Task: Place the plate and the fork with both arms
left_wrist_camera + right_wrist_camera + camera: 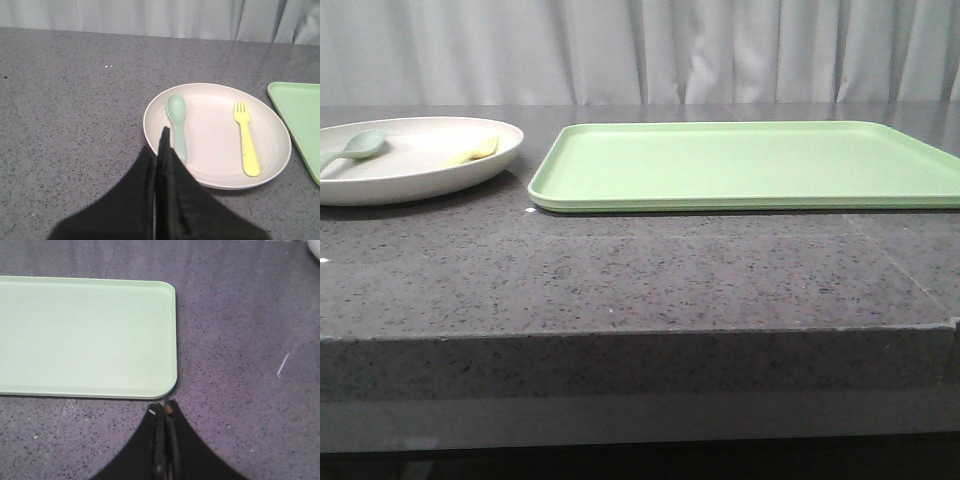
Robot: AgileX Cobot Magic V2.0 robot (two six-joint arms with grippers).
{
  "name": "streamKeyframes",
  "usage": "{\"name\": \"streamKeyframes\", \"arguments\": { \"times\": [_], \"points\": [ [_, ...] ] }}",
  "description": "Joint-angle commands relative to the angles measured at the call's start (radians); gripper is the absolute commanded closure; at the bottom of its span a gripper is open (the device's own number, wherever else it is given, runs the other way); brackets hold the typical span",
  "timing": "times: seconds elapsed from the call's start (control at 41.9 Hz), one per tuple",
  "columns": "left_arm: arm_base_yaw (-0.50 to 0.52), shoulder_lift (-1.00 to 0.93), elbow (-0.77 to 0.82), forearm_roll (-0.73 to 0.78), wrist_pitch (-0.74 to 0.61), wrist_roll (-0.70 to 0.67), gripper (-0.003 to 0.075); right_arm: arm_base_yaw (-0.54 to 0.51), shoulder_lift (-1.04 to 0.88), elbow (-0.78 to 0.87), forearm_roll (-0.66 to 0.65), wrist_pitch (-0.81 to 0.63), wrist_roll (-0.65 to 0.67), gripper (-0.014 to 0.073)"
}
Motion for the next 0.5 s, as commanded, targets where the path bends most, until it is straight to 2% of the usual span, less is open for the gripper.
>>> {"name": "streamKeyframes", "arguments": {
  "times": [0.0,0.072,0.143,0.215,0.287,0.358,0.478],
  "points": [
    [-0.007,0.009,-0.036,0.003,-0.084,-0.006,0.0727,-0.004,0.008,-0.033,-0.006,-0.077,-0.002,0.0649],
    [-0.007,0.009,-0.036,0.007,-0.085,-0.006,0.0646,-0.004,0.008,-0.033,-0.006,-0.079,-0.002,0.0567],
    [-0.007,0.009,-0.036,0.022,-0.088,-0.006,0.0467,-0.004,0.008,-0.033,-0.006,-0.079,-0.002,0.0416],
    [-0.007,0.009,-0.036,0.048,-0.09,-0.006,0.0279,-0.004,0.008,-0.033,-0.006,-0.079,-0.002,0.022],
    [-0.007,0.009,-0.036,0.048,-0.103,-0.006,0.0144,-0.004,0.008,-0.033,-0.006,-0.08,-0.002,0.009],
    [-0.007,0.009,-0.036,0.048,-0.105,-0.006,0.0115,-0.004,0.008,-0.033,-0.006,-0.08,-0.002,0.0025],
    [-0.007,0.009,-0.036,0.048,-0.105,-0.006,0.0135,-0.004,0.008,-0.033,-0.006,-0.08,-0.002,0.0021]
  ]
}}
